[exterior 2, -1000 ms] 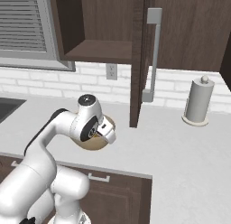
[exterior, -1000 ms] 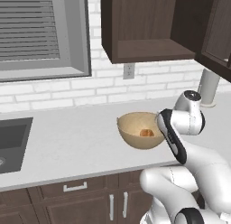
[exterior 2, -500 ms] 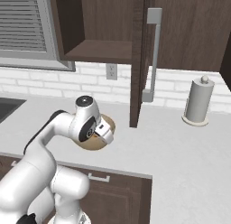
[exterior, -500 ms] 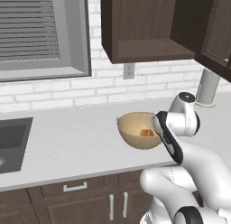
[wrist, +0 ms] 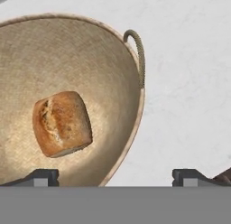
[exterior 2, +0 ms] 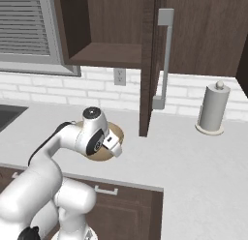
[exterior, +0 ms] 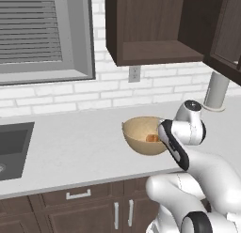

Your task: Open the cabinet, pick up the bread from the cabinet and place it in the basket. Then move the basket to the dining counter.

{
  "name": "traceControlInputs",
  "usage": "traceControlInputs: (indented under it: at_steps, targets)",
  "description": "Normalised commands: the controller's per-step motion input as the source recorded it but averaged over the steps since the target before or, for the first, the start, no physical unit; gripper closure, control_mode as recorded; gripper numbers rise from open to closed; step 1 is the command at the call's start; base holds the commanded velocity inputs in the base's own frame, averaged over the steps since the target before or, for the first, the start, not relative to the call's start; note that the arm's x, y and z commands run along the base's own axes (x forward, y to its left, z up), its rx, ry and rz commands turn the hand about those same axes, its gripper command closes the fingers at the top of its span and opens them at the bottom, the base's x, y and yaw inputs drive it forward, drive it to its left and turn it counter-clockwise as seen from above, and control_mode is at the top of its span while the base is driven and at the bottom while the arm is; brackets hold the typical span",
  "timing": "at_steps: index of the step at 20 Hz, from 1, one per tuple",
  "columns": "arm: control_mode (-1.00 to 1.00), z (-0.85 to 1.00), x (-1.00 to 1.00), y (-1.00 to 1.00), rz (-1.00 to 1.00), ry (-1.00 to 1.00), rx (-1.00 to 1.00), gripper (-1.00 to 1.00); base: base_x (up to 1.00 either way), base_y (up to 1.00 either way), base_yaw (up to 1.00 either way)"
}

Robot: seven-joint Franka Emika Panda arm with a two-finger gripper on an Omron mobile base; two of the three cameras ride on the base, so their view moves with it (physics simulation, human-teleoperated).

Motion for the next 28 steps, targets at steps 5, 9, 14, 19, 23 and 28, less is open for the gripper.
traceControlInputs:
  at_steps: [5,9,14,19,23,28]
  targets:
    - [-1.00,-0.12,0.14,0.01,0.00,0.00,0.00,-1.00,0.00,0.00,0.00]
    - [-1.00,-0.19,0.12,0.00,0.00,0.00,0.00,-1.00,0.00,0.00,0.00]
    - [-1.00,-0.21,0.16,0.03,0.00,0.00,0.00,-1.00,0.00,0.00,0.00]
    - [-1.00,-0.13,0.03,0.06,0.00,0.00,0.00,1.00,0.00,0.00,0.00]
    - [-1.00,0.00,0.00,0.00,0.00,0.00,0.00,1.00,0.00,0.00,0.00]
    - [-1.00,0.00,-0.01,0.00,0.00,0.00,0.00,1.00,0.00,0.00,0.00]
